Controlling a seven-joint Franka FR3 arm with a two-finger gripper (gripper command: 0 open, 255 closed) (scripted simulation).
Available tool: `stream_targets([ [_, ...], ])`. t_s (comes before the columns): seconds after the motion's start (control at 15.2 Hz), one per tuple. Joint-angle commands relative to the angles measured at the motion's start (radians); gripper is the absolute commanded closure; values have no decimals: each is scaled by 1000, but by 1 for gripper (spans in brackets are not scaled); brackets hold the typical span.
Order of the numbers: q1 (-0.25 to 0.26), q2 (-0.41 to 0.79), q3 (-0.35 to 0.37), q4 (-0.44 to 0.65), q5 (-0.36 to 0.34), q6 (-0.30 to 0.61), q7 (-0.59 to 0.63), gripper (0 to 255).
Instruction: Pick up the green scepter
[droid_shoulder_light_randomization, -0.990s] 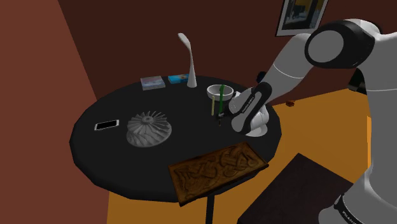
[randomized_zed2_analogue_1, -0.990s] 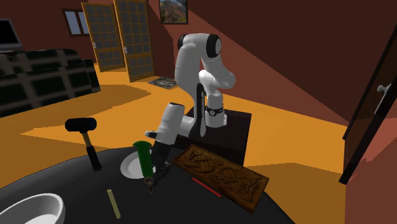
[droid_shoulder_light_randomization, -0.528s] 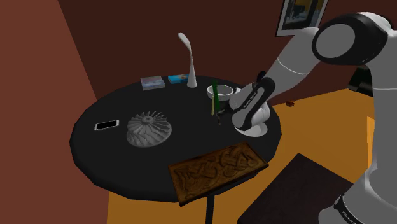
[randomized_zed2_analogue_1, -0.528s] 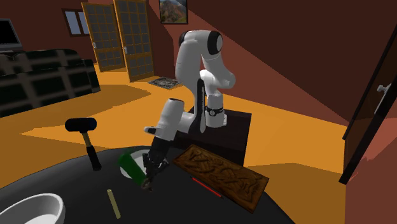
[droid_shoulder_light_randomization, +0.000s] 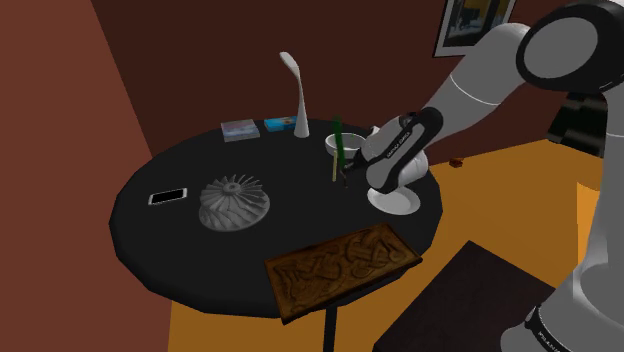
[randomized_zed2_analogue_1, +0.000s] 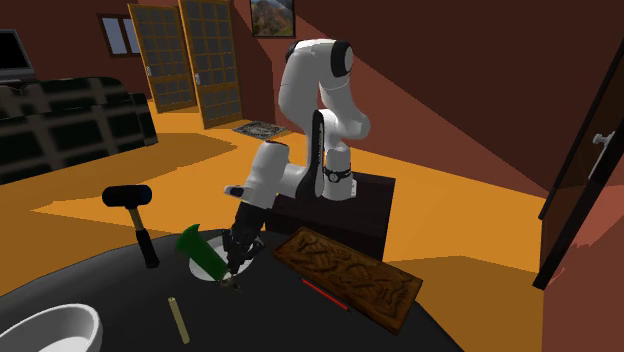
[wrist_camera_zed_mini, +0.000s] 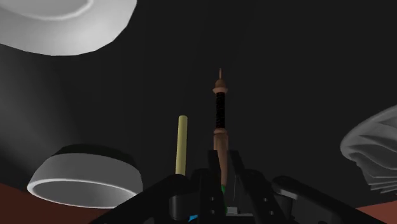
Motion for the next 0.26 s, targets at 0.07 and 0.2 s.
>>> stream_targets([
  [0.07, -3, -43, 2, -8, -1, -36, 1, 255],
  [0.2, -3, -46, 2, -8, -1, -38, 1, 255],
])
